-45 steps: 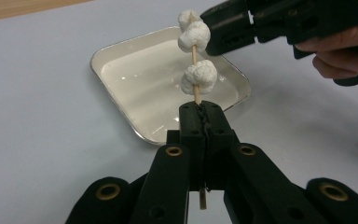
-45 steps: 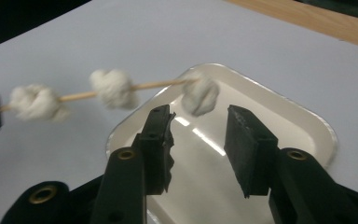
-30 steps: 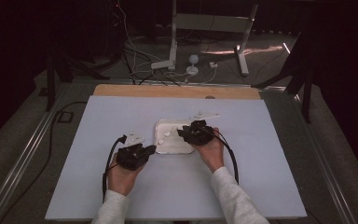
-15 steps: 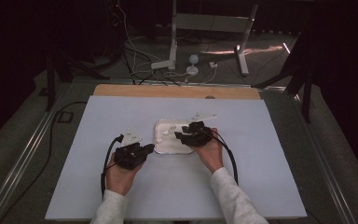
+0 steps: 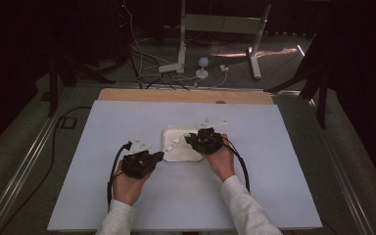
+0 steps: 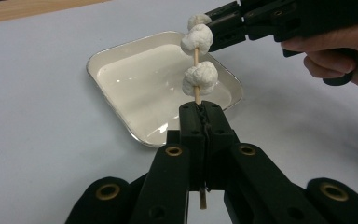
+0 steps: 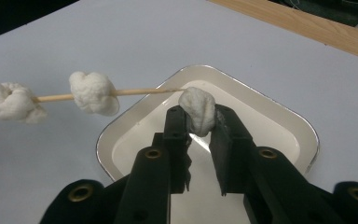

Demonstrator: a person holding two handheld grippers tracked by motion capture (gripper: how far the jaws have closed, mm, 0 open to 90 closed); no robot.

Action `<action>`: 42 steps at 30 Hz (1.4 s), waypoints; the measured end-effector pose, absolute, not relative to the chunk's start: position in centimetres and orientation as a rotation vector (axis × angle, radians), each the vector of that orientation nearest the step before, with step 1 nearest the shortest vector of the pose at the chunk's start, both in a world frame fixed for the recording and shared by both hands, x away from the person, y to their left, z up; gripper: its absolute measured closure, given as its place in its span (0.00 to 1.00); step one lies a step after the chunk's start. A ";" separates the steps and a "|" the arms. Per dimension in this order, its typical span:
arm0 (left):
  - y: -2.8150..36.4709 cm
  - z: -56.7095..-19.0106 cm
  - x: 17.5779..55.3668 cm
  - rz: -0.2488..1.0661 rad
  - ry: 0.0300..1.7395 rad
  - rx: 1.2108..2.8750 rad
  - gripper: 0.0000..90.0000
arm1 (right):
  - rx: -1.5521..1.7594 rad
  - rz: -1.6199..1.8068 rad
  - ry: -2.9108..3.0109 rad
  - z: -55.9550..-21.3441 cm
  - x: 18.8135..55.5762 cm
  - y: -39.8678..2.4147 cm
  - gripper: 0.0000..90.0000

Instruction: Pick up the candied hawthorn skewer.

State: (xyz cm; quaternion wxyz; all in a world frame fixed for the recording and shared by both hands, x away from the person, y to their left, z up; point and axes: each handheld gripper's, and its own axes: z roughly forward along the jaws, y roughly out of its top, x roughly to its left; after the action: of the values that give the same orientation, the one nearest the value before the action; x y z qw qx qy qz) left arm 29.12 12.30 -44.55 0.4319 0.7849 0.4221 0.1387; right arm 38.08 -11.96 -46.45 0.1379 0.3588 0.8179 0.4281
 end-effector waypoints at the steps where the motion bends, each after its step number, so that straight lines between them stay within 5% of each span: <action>1: 12.3 -44.5 29.1 0.361 1.059 1.959 1.00 | 1.052 1.219 2.354 -46.4 38.0 -12.0 0.87; 6: 13.2 -44.3 29.1 0.368 1.083 1.933 1.00 | 1.063 1.242 2.336 -46.3 38.1 -12.7 0.83; 10: 13.0 -44.4 29.2 0.365 1.084 1.937 1.00 | 1.056 1.309 2.331 -46.0 38.2 -12.8 0.52; 19: 13.0 -44.6 29.2 0.365 1.087 1.939 1.00 | 1.093 1.288 2.318 -46.2 38.3 -13.2 0.29; 28: 13.0 -44.6 29.2 0.370 1.092 1.930 1.00 | 1.069 1.382 2.383 -46.0 37.7 -12.5 0.36; 36: 13.1 -44.6 29.2 0.375 1.093 1.917 1.00 | 1.004 1.463 2.440 -45.7 36.6 -11.2 0.68; 42: 12.8 -44.6 29.1 0.366 1.044 1.904 1.00 | 1.006 1.576 2.499 -45.4 36.0 -10.4 0.82</action>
State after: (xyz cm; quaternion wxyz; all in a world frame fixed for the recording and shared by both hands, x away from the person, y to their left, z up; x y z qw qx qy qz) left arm 29.08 12.84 -44.60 0.4525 0.7710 0.4228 0.1483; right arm 36.03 -10.42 -45.44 0.0103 0.3225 0.8005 0.5050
